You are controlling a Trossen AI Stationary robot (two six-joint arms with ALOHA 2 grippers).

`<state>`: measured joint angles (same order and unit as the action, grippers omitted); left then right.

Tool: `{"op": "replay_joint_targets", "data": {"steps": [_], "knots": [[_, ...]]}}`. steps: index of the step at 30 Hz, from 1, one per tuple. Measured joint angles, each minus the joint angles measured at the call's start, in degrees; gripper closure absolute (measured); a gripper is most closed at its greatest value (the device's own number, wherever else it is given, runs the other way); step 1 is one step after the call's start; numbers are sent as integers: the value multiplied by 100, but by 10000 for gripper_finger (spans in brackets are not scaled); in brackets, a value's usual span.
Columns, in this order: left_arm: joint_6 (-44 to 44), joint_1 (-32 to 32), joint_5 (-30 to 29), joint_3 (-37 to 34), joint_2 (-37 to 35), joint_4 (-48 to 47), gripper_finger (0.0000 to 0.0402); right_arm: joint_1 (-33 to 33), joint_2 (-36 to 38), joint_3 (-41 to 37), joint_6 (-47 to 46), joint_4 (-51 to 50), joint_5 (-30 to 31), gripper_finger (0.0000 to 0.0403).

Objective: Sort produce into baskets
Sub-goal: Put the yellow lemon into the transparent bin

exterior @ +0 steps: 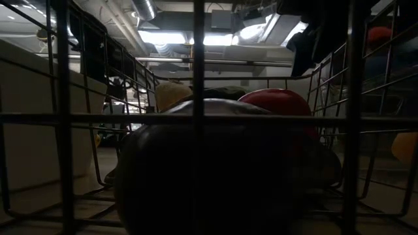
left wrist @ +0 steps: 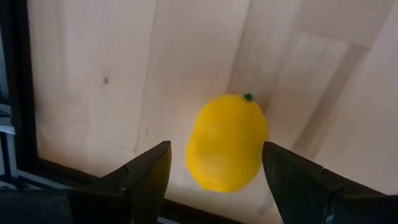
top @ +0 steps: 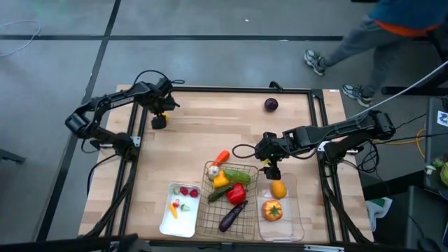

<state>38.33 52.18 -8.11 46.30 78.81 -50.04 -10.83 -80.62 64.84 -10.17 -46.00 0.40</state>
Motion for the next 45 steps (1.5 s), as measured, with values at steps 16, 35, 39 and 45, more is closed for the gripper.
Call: {"op": "replay_joint_targets", "data": {"steps": [16, 35, 39, 45], "knots": [[187, -6, -270, -11, 696, 483, 153, 0, 0, 0, 0, -4, 0, 47], [71, -35, -302, -7, 697, 463, 204, 0, 0, 0, 0, -54, 0, 47], [-81, -40, -313, -7, 697, 507, 205, 0, 0, 0, 0, -55, 0, 47], [-507, -49, -311, -7, 695, 617, 202, 0, 0, 0, 0, -54, 0, 47]]}}
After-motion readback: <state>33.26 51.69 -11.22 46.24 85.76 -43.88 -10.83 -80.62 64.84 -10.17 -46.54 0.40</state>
